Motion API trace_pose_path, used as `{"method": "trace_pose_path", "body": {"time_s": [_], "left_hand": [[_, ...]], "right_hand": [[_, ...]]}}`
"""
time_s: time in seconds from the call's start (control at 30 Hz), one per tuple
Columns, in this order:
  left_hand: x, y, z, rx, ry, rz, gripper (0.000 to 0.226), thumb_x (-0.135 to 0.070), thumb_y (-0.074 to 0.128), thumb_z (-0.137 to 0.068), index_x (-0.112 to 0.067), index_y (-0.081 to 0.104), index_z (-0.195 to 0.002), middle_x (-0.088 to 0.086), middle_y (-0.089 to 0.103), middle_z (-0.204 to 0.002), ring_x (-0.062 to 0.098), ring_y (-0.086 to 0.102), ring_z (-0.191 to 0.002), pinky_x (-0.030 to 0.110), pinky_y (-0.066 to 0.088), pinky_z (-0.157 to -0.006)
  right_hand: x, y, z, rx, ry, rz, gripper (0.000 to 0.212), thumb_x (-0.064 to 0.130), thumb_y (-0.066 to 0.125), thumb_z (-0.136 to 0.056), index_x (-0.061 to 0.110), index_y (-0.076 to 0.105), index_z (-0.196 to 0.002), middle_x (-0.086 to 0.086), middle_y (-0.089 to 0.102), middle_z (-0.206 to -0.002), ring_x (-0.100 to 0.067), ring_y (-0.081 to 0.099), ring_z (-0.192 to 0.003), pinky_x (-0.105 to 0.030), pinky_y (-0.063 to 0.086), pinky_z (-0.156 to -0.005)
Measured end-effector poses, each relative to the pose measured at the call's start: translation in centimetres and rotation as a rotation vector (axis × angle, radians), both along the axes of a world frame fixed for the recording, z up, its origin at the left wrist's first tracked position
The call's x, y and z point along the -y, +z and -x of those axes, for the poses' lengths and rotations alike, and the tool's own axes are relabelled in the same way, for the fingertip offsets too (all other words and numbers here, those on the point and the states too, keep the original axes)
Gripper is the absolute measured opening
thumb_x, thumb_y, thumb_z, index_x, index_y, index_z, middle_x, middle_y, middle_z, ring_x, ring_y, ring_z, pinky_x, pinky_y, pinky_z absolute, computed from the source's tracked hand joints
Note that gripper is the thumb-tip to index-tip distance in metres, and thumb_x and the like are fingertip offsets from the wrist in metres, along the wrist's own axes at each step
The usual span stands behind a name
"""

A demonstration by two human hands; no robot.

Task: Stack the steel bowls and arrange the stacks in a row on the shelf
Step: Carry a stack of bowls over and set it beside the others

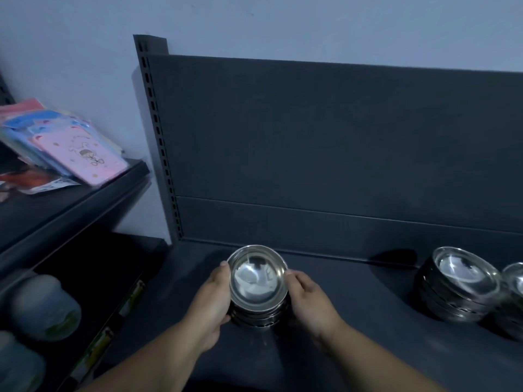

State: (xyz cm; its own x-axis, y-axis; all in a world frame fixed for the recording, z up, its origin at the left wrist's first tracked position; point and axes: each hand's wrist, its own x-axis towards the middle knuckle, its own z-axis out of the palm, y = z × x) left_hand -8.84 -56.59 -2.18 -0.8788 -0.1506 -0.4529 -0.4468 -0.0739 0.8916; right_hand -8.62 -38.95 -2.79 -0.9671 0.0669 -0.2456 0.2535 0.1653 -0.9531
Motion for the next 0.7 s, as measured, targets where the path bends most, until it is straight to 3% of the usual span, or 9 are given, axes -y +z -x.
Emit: {"method": "trace_pose_path", "body": {"time_s": [0.13, 0.3, 0.37, 0.5, 0.6, 0.7], "left_hand": [[0.1, 0.9, -0.6, 0.075, -0.083, -0.07, 0.054, -0.069, 0.035, -0.09, -0.032, 0.059, -0.122, 0.0, 0.065, -0.122, 0.026, 0.057, -0.114, 0.052, 0.043, -0.097], [0.0, 1.4, -2.0, 0.051, -0.171, -0.175, 0.055, -0.065, 0.041, -0.09, -0.022, 0.068, -0.11, 0.006, 0.071, -0.111, 0.029, 0.062, -0.107, 0.057, 0.043, -0.1], [-0.5, 1.6, -2.5, 0.015, -0.194, -0.164, 0.054, -0.064, 0.04, -0.091, -0.023, 0.069, -0.11, 0.004, 0.072, -0.11, 0.027, 0.062, -0.107, 0.056, 0.045, -0.1], [-2.6, 2.1, -4.1, -0.09, -0.332, -0.095, 0.052, -0.067, 0.038, -0.089, -0.038, 0.055, -0.128, -0.007, 0.064, -0.124, 0.017, 0.059, -0.113, 0.044, 0.051, -0.093], [-5.4, 3.3, -6.6, -0.168, -0.442, -0.125, 0.036, -0.055, 0.046, -0.092, -0.049, 0.047, -0.128, -0.025, 0.056, -0.117, -0.002, 0.052, -0.106, 0.047, 0.047, -0.1], [-9.1, 4.2, -9.7, -0.217, -0.584, -0.139, 0.035, -0.037, 0.06, -0.09, -0.051, 0.049, -0.121, -0.023, 0.062, -0.115, -0.001, 0.055, -0.109, 0.047, 0.046, -0.101]], "right_hand": [[0.6, 0.4, -0.7, 0.141, 0.032, 0.119, 0.027, 0.053, 0.042, -0.095, 0.046, 0.053, -0.119, 0.012, 0.067, -0.111, -0.015, 0.064, -0.1, -0.042, 0.057, -0.081], [0.4, 0.1, -1.9, 0.193, 0.009, 0.204, 0.039, 0.061, 0.043, -0.09, 0.048, 0.051, -0.125, 0.008, 0.066, -0.122, -0.021, 0.063, -0.111, -0.049, 0.055, -0.089], [0.0, 0.3, -3.0, 0.163, -0.034, 0.232, 0.035, 0.058, 0.046, -0.092, 0.046, 0.053, -0.123, 0.008, 0.07, -0.115, -0.02, 0.067, -0.106, -0.044, 0.058, -0.084], [-2.0, 2.2, -6.7, 0.073, -0.144, 0.302, 0.025, 0.045, 0.048, -0.097, 0.038, 0.059, -0.119, 0.004, 0.074, -0.107, -0.016, 0.071, -0.093, -0.03, 0.058, -0.065], [-4.8, 3.0, -10.3, 0.013, -0.247, 0.29, 0.026, 0.046, 0.05, -0.095, 0.037, 0.061, -0.118, 0.003, 0.073, -0.109, -0.019, 0.071, -0.098, -0.037, 0.06, -0.075], [-8.1, 3.6, -14.7, -0.026, -0.376, 0.298, 0.021, 0.041, 0.051, -0.097, 0.037, 0.063, -0.113, 0.001, 0.073, -0.107, -0.023, 0.07, -0.099, -0.042, 0.058, -0.078]]}}
